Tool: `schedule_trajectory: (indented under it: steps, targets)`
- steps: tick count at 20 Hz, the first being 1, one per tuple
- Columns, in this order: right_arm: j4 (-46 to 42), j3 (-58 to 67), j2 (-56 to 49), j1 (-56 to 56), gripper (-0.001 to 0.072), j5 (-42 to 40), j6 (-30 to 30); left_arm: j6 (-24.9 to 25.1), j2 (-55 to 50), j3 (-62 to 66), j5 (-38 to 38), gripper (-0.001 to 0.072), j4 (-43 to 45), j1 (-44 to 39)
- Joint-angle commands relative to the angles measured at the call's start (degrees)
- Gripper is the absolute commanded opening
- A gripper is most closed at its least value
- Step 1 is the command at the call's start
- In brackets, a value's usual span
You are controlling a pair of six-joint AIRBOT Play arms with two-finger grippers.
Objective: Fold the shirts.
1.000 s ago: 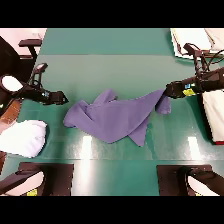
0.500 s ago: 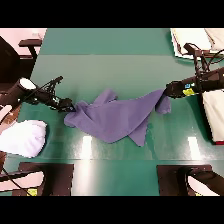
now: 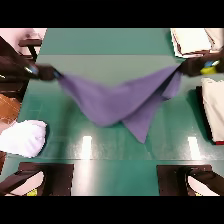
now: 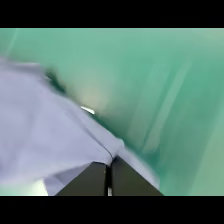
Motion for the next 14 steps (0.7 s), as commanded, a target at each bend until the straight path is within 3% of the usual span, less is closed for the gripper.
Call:
schedule_trajectory:
  steps: [1,5,9,14]
  targets:
    - [-2.64,16.24,0.04,0.02,0.0015,3.19,-1.31,-1.33,9.77,15.28,4.09,0.0021,1.36,-0.02]
    - [-2.69,31.32,0.33,0.02,0.0014,7.13,-1.31,-4.42,15.21,29.88,3.87,0.0021,1.75,-0.04]
    - [-3.58,29.16,5.31,0.02,0.0014,5.35,-1.20,-8.79,16.06,39.36,3.67,0.0020,4.72,-0.02]
    - [-9.05,27.06,7.17,0.02,0.0014,3.04,0.87,-10.47,14.82,38.99,2.29,0.0020,9.46,-0.02]
